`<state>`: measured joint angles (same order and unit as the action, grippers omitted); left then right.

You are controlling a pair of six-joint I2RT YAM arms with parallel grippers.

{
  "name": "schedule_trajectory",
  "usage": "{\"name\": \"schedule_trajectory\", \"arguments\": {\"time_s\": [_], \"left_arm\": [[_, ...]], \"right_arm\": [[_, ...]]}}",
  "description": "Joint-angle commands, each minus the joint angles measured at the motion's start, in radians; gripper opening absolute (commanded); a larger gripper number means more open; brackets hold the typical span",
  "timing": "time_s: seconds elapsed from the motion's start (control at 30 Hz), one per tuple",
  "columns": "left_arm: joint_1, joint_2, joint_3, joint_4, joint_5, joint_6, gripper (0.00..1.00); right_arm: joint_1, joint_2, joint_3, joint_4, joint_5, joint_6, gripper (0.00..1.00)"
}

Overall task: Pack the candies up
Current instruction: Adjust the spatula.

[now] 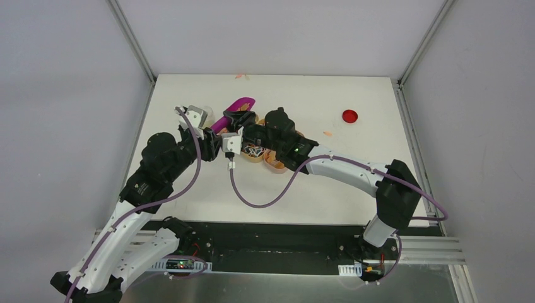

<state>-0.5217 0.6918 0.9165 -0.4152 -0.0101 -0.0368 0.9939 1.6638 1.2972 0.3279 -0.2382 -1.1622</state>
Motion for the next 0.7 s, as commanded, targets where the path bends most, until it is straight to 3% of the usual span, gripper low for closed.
{"name": "schedule_trajectory", "arguments": {"time_s": [0.0,0.1,0.37,0.43,0.67], "left_arm": [[0.002,-0.023,-0.007,0.090,0.002,-0.020,0.39],[0.002,-0.026,-0.005,0.090,0.000,-0.020,0.34],[0.002,-0.025,-0.011,0.102,0.009,-0.007,0.00],[0.002,-0.025,-0.018,0.105,0.019,0.008,0.00],[0.001,-0.049,-0.045,0.132,0.016,0.065,0.00]], "right_arm": [[-0.001,0.005,0.059,0.029,0.010,0.016,0.00],[-0.001,0.011,0.061,0.025,0.013,0.012,0.00],[0.000,0.019,0.063,0.033,0.011,0.012,0.00],[-0.001,0.019,0.061,0.047,0.011,0.014,0.02],[-0.005,0.022,0.055,0.095,-0.004,0.050,0.22]]}}
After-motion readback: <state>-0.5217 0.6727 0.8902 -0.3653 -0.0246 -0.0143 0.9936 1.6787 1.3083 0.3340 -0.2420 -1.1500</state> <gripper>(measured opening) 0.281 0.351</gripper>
